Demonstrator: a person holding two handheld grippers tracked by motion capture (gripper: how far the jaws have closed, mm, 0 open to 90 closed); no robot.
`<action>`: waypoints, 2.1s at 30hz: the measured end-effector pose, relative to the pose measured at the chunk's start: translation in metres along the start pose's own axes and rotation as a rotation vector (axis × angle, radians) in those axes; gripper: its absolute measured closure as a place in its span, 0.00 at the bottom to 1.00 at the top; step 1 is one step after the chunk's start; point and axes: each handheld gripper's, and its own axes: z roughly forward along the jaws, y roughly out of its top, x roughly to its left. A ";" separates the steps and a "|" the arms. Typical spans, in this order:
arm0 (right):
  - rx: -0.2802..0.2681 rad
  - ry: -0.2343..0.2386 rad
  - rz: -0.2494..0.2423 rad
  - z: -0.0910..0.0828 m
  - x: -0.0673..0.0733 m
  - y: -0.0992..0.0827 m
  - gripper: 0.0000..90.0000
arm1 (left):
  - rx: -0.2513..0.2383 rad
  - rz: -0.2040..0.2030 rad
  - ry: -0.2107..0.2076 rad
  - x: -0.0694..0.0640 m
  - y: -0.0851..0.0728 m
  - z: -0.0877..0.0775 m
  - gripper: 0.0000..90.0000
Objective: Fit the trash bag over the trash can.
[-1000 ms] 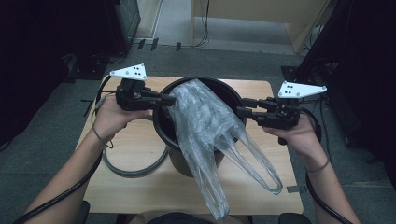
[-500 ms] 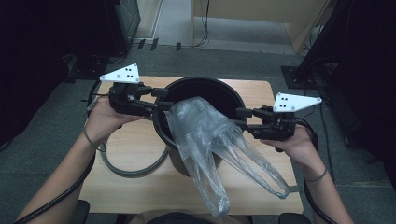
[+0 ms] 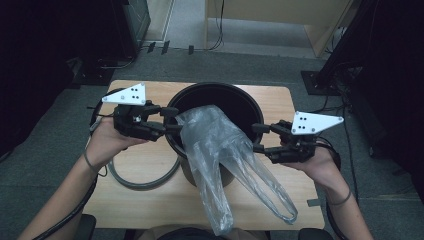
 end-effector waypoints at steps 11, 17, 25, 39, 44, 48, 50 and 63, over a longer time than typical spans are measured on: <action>-0.040 0.035 -0.063 0.005 0.024 0.001 0.37 | -0.017 0.018 -0.054 -0.021 0.001 0.005 0.46; -0.062 0.039 -0.096 0.016 0.031 0.012 0.35 | -0.023 0.033 -0.071 -0.027 0.007 0.011 0.45; -0.056 0.060 -0.141 0.032 0.031 0.030 0.34 | -0.029 0.037 -0.084 -0.024 0.016 0.019 0.46; -0.045 0.041 -0.081 0.051 0.017 0.051 0.65 | -0.052 0.011 -0.061 -0.006 0.032 0.024 0.46; -0.058 0.003 0.000 0.053 0.007 0.057 0.93 | -0.054 -0.004 -0.034 0.004 0.035 0.022 0.46; -0.070 -0.030 0.036 0.054 -0.002 0.062 1.00 | -0.056 -0.003 0.003 0.010 0.039 0.017 0.46; -0.073 -0.047 0.056 0.053 -0.006 0.065 1.00 | -0.061 -0.002 0.015 0.013 0.040 0.013 0.46; -0.097 -0.154 0.156 0.050 -0.033 0.081 1.00 | -0.084 0.022 0.048 0.010 0.040 0.001 0.45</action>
